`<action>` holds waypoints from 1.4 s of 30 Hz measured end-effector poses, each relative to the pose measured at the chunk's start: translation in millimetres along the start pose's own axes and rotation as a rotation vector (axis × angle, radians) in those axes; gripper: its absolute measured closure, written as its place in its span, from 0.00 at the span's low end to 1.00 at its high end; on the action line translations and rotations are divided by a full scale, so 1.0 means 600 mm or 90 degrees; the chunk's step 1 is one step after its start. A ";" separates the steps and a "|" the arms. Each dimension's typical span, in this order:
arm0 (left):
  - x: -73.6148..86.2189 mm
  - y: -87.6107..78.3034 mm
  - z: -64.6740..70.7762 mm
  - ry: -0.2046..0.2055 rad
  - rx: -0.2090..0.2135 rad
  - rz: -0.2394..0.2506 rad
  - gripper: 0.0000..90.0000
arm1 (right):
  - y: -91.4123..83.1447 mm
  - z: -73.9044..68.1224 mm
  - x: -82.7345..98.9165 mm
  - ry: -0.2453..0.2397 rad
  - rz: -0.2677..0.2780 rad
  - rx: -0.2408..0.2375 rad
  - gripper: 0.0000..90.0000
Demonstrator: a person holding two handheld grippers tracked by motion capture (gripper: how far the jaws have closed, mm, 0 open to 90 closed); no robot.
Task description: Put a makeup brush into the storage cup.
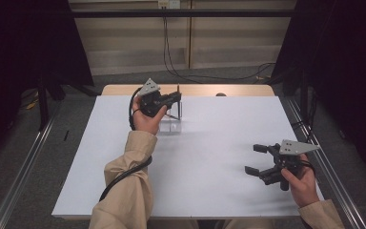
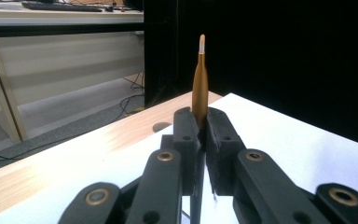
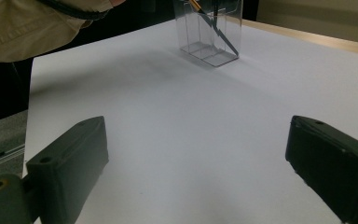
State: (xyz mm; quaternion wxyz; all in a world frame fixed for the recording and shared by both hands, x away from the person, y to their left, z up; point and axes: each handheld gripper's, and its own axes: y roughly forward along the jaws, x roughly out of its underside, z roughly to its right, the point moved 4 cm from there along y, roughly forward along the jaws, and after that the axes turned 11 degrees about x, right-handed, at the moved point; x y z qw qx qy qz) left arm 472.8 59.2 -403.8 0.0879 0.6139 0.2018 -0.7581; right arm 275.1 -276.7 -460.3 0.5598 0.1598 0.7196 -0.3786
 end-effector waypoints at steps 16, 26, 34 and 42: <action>0.016 0.013 0.002 -0.009 0.005 -0.008 0.93 | -0.003 0.000 -0.004 -0.002 0.008 -0.002 0.06; 0.013 0.007 0.007 -0.042 0.033 0.008 0.54 | -0.002 -0.002 -0.006 -0.005 0.007 -0.004 0.06; 0.012 -0.009 0.011 -0.050 0.029 0.012 0.27 | -0.001 -0.005 -0.006 -0.008 0.005 -0.005 0.06; 0.012 -0.020 0.020 -0.039 0.038 0.001 0.19 | 0.000 -0.006 -0.005 -0.009 0.003 -0.005 0.06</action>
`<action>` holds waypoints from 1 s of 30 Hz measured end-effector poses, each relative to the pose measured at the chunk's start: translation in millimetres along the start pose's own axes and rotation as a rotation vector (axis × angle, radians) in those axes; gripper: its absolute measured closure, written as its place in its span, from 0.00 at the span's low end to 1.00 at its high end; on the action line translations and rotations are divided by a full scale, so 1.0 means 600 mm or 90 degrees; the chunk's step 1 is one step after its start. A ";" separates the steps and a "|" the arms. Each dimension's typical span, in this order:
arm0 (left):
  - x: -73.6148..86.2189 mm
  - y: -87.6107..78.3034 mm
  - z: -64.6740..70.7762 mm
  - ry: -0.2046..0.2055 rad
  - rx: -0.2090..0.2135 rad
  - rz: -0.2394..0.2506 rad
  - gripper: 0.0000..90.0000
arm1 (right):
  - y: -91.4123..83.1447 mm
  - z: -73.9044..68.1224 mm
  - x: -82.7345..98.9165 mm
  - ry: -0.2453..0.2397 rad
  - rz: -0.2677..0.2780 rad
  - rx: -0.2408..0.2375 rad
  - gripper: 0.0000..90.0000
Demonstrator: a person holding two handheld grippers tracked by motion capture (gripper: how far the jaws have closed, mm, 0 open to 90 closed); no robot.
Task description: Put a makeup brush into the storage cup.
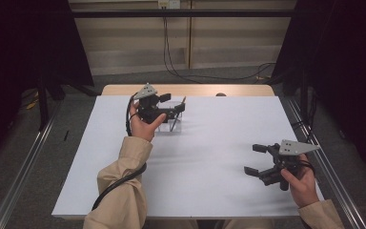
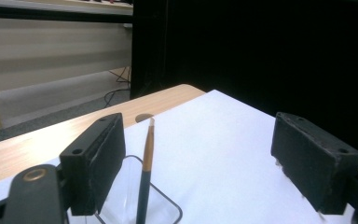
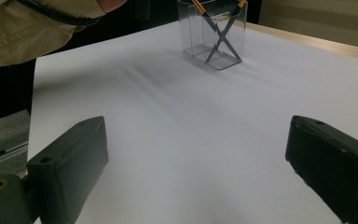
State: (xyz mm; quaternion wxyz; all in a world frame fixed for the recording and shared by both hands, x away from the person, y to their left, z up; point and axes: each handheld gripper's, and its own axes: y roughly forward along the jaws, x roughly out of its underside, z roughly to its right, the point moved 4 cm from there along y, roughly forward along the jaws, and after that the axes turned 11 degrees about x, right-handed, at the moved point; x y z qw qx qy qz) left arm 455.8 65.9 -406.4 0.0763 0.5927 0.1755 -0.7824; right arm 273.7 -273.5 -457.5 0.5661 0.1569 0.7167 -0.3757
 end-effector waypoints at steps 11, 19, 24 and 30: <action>0.003 -0.013 0.011 0.002 0.010 -0.005 0.14 | 0.001 0.000 -0.003 0.000 0.003 -0.001 0.06; 0.011 -0.032 0.020 0.005 0.010 -0.006 0.13 | 0.000 -0.001 -0.004 0.000 0.006 -0.003 0.06; 0.017 -0.050 0.023 0.007 0.014 -0.004 0.13 | 0.001 -0.003 -0.004 -0.002 0.005 -0.004 0.06; 0.028 -0.067 0.028 0.002 0.019 0.000 0.12 | 0.002 -0.002 -0.003 -0.002 0.004 0.000 0.06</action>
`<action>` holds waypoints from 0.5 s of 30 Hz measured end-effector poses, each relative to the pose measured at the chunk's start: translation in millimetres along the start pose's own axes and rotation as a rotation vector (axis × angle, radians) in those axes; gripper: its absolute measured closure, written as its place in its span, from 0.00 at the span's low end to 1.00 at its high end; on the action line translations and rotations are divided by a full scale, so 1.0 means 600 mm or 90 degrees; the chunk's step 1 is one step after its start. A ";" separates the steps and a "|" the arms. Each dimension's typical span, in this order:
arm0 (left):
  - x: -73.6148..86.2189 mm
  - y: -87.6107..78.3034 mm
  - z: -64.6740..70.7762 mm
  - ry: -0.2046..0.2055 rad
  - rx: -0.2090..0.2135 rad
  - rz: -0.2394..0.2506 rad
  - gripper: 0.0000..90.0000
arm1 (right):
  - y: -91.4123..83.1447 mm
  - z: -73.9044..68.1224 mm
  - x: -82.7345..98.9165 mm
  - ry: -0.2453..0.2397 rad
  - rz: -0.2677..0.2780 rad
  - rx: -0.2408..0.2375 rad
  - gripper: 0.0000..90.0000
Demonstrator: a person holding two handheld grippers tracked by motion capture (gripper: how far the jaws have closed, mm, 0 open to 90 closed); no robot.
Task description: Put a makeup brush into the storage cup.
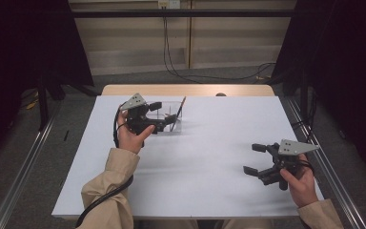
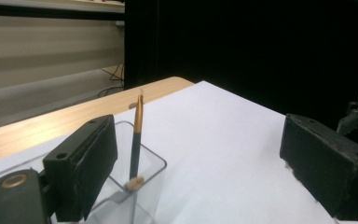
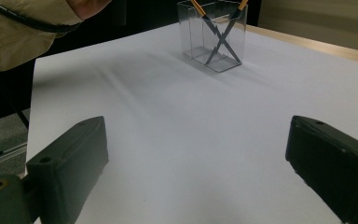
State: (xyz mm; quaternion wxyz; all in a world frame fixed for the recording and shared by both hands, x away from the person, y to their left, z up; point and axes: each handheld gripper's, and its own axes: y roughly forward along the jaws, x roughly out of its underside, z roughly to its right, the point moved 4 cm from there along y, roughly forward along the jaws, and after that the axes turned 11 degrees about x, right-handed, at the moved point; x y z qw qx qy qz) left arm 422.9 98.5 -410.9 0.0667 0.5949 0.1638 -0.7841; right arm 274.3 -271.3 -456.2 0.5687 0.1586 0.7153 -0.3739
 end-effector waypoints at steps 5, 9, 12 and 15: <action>0.007 -0.011 0.004 -0.004 0.002 0.005 0.10 | 0.000 0.000 0.001 0.000 -0.001 0.000 0.06; 0.011 -0.018 0.010 -0.009 0.020 0.011 0.07 | 0.000 0.000 0.001 0.001 0.000 0.001 0.06; 0.014 -0.021 0.017 -0.011 0.036 0.010 0.07 | 0.000 0.000 0.001 0.001 0.000 0.001 0.06; 0.016 -0.025 0.024 -0.007 0.049 0.006 0.07 | -0.001 0.000 0.001 0.001 0.000 0.001 0.06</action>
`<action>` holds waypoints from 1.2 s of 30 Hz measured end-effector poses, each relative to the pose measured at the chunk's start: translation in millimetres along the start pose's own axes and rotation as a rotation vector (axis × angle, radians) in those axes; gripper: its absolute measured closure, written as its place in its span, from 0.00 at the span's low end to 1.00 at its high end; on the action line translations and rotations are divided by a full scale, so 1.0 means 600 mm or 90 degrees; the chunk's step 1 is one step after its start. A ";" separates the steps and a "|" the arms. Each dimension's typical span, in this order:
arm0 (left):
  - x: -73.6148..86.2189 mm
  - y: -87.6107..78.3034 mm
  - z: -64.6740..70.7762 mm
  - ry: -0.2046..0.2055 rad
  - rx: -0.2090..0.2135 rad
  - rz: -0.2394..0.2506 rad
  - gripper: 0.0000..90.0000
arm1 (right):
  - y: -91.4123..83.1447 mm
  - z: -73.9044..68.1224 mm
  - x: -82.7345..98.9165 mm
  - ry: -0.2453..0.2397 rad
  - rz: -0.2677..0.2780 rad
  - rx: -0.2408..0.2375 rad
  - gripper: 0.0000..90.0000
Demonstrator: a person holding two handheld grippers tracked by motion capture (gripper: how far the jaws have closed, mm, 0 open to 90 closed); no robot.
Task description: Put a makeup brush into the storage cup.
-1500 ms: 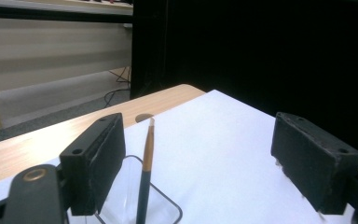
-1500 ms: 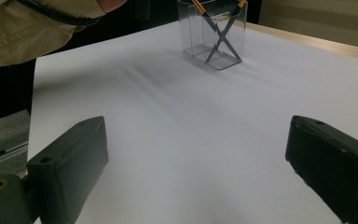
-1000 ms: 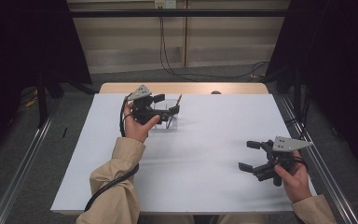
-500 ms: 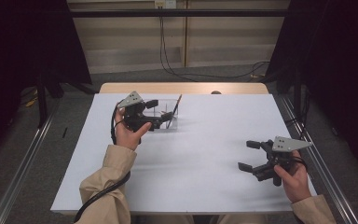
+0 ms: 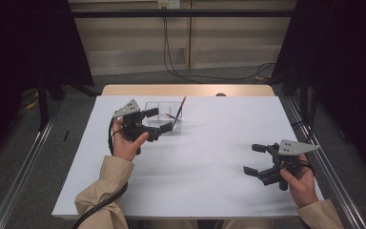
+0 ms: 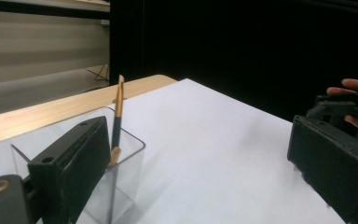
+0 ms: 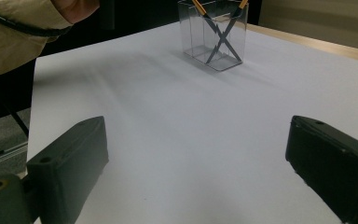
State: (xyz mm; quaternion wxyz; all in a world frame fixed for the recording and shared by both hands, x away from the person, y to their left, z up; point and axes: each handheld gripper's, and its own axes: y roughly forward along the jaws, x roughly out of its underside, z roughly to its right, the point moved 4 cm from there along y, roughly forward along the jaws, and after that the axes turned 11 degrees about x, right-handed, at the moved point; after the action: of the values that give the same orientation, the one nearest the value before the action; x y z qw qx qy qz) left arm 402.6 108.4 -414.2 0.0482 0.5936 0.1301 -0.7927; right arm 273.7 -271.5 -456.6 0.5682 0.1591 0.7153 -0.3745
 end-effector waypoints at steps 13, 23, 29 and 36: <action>0.014 -0.012 0.018 -0.012 0.037 0.004 0.06 | -0.001 0.001 -0.001 -0.001 0.001 0.001 0.06; 0.023 -0.034 0.026 0.001 0.028 -0.006 0.06 | -0.004 0.001 -0.001 -0.001 0.004 0.002 0.06; 0.034 -0.052 0.028 0.006 0.026 -0.011 0.06 | -0.004 0.001 -0.001 -0.001 0.004 0.002 0.06; 0.043 -0.075 0.032 0.010 0.015 -0.012 0.06 | -0.004 0.000 -0.002 0.000 0.003 -0.001 0.06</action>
State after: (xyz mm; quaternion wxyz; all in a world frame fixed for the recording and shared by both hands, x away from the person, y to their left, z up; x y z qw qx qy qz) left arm 366.8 148.7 -427.1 0.0330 0.5990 0.1268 -0.7900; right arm 272.7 -272.7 -454.9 0.5691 0.1608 0.7151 -0.3725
